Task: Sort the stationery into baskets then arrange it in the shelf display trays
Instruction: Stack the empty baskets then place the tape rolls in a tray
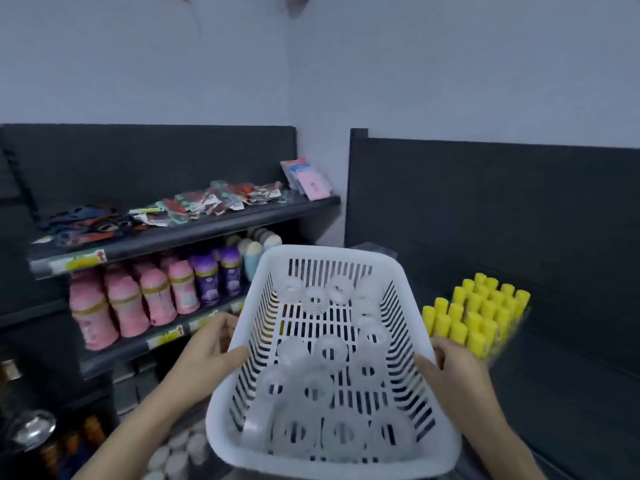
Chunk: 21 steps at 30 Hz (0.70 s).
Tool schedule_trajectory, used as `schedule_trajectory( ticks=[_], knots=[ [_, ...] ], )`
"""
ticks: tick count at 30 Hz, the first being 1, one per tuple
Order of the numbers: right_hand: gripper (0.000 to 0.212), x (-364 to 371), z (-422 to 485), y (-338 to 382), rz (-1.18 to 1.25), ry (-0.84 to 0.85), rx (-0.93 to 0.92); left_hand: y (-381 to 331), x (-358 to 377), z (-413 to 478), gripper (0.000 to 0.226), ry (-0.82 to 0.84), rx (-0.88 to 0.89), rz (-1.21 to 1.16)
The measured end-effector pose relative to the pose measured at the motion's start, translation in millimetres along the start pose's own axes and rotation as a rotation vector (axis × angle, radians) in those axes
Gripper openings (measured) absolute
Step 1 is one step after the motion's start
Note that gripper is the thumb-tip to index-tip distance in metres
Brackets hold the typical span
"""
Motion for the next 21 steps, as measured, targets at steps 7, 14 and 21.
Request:
schedule_trajectory(
  ticks=[7,14,21],
  knots=[
    [0.017,3.3,59.5,-15.2,-0.169,-0.160,0.192,21.5,58.0,143.5,0.017,0.223,0.091,0.074],
    [0.022,3.7,131.3,-32.2,-0.184,-0.261,0.319,14.9,129.1,258.7,0.013,0.424,0.192,0.186],
    [0.024,7.5,175.0,-52.5,-0.279,-0.277,0.504,12.3,190.9,333.2,0.011,0.589,0.227,0.190]
  ],
)
Point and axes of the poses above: each hand's wrist, its own z-axis towards the middle knuckle, its own x-axis out of the palm, y = z × x, the point moved 10 cm from there along z, towards the middle knuckle, and after that the axes turned 2 degrees about -y, right-handed, at the moved point
